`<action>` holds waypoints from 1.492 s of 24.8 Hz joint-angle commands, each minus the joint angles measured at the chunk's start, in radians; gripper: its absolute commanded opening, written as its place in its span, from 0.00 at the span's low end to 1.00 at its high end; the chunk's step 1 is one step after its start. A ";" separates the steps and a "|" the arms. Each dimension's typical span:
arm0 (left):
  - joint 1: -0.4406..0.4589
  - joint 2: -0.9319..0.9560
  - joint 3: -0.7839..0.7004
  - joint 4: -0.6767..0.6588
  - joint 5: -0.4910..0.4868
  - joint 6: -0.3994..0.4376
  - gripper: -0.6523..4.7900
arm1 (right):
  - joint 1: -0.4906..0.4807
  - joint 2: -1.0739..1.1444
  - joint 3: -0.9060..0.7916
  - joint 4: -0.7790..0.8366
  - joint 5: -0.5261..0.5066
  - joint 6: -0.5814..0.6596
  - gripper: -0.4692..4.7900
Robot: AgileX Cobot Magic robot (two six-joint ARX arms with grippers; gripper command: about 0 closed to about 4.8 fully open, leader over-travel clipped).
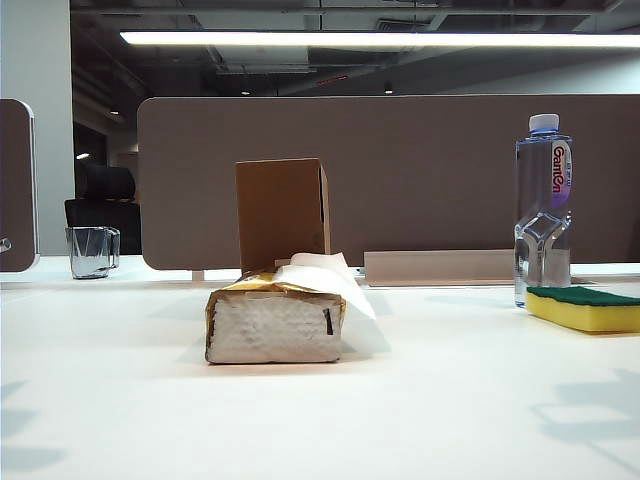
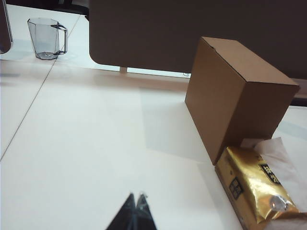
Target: Move the sponge from left to right to wipe the table, avoiding obstacles on the table, and finally reaching the bottle of mineral water.
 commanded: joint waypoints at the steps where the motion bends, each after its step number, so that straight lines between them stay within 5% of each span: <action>1: 0.000 0.000 -0.054 0.100 0.005 0.000 0.11 | 0.001 -0.026 -0.036 0.039 0.023 -0.027 0.07; 16: 0.000 -0.001 -0.111 0.135 0.007 0.071 0.11 | 0.002 -0.329 -0.188 -0.039 0.021 -0.034 0.07; 37: 0.000 -0.023 -0.229 0.143 0.047 0.076 0.11 | 0.000 -0.334 -0.188 -0.083 0.023 -0.063 0.07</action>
